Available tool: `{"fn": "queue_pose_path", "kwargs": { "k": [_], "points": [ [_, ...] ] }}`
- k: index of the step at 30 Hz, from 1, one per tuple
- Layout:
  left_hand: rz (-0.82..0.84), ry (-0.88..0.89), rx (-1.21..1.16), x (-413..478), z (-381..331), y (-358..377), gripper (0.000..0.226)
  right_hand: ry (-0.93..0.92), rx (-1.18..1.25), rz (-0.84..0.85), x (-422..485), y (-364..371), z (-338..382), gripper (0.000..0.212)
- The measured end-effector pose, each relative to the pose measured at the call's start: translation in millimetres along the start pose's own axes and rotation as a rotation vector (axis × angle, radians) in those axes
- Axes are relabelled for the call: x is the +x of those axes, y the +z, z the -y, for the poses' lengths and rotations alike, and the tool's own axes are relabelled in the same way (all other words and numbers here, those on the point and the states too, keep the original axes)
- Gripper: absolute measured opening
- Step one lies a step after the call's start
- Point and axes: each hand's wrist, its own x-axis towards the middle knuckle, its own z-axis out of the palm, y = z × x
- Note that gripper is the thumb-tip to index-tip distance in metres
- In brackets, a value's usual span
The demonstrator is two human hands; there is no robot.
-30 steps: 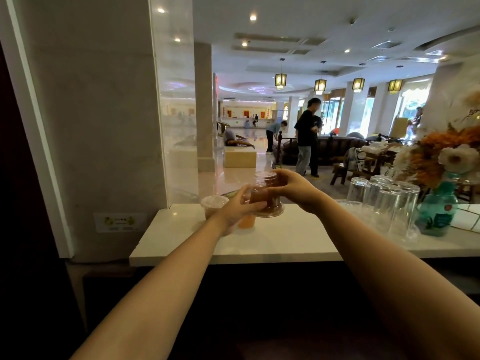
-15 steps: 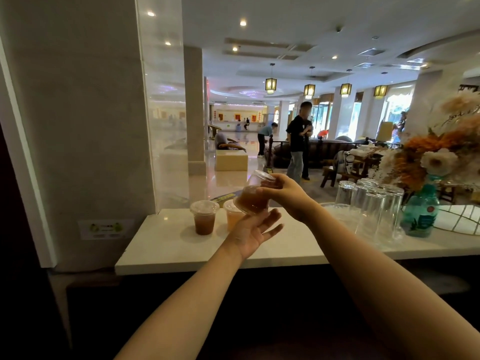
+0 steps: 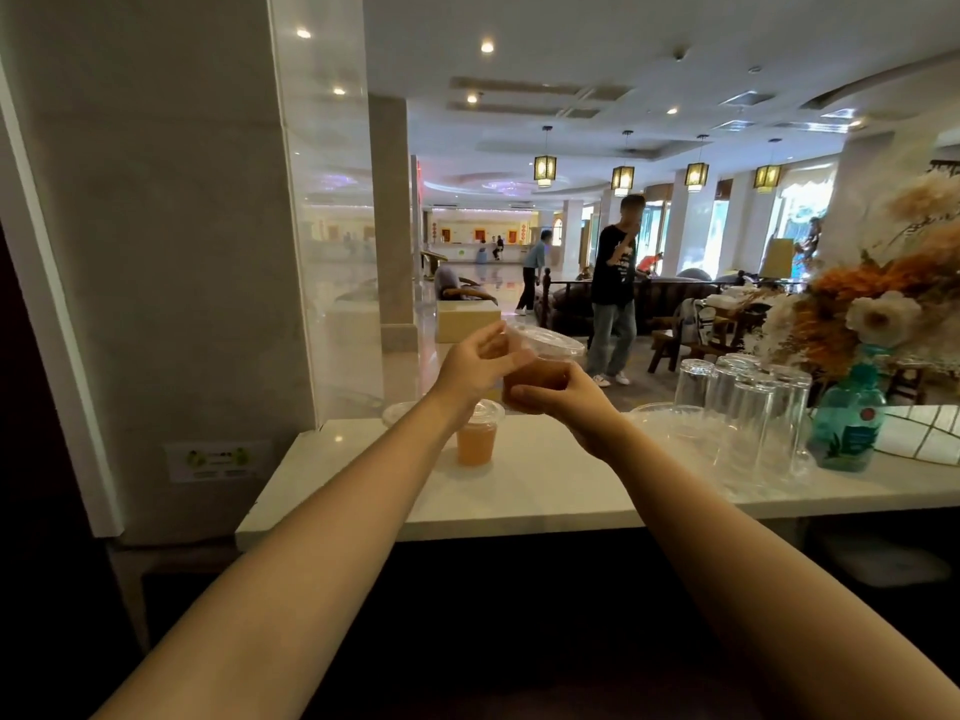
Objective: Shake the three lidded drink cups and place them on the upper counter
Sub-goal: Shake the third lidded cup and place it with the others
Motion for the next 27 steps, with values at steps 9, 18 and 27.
{"fn": "queue_pose_path", "kwargs": {
  "k": [9, 18, 27],
  "points": [
    [0.105, -0.031, 0.069, -3, 1, 5, 0.024, 0.016, 0.053, -0.051, 6, -10, -9, 0.043],
    [0.127, -0.052, 0.108, 17, 4, 23, 0.032, 0.062, -0.048, 0.039, 19, -45, -4, 0.046],
    [0.097, -0.048, 0.086, 57, 9, 49, 0.039, 0.024, -0.075, -0.086, 52, -86, -7, 0.062]
  ]
}}
